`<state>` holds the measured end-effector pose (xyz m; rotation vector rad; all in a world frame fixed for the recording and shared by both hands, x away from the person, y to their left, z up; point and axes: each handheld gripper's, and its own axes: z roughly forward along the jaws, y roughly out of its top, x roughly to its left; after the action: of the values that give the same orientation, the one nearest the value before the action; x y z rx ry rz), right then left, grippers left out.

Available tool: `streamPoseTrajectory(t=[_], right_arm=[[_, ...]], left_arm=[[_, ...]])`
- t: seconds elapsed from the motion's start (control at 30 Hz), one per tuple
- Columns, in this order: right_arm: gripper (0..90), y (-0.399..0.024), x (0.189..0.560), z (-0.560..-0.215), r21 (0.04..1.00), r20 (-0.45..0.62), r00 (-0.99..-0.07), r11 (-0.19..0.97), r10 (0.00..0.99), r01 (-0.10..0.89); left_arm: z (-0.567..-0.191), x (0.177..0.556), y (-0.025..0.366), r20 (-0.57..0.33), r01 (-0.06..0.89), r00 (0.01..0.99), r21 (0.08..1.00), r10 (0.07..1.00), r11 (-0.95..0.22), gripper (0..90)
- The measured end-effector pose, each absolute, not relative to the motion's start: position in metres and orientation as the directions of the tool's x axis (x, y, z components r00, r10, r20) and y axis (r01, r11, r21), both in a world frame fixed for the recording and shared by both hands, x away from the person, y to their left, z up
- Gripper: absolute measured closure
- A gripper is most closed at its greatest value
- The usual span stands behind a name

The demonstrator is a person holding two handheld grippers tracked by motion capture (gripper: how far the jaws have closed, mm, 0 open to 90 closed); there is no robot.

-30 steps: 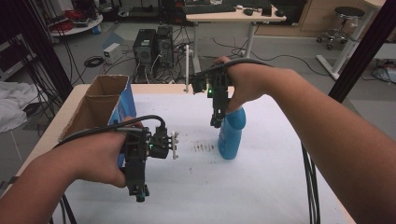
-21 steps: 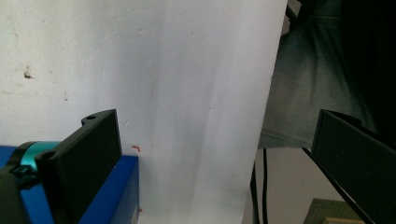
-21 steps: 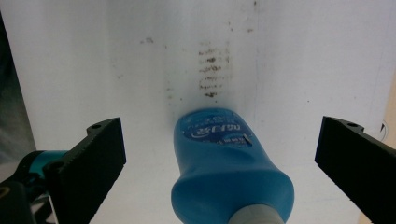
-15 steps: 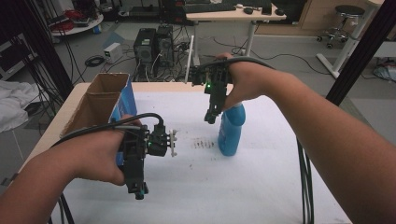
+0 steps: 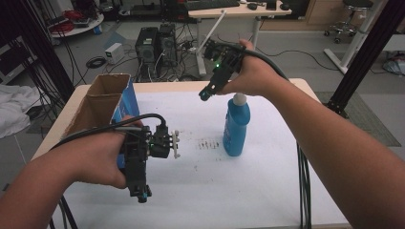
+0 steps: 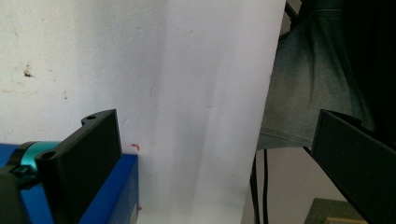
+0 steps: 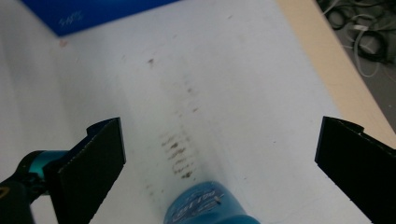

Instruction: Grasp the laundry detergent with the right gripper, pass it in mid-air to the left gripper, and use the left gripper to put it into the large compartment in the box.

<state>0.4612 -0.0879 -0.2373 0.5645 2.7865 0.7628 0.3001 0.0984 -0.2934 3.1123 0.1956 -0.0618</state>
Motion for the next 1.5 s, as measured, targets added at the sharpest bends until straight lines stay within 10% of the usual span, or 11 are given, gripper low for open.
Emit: streamPoseTrajectory(t=[0.33, 1.5], right_arm=[[0.8, -0.148, 0.457, -0.233, 0.720, -0.030, -0.749, 0.534, 0.661, 0.443], [0.7, -0.250, 0.343, -0.304, 0.856, 0.085, -0.706, 0.312, 0.703, 0.413]], left_arm=[[-0.291, 0.298, 0.098, -0.038, 0.116, 0.993, 0.021, 0.115, -0.993, 1.7], [-0.292, 0.292, 0.096, -0.026, 0.101, 0.995, 0.021, 0.100, -0.995, 1.7]])
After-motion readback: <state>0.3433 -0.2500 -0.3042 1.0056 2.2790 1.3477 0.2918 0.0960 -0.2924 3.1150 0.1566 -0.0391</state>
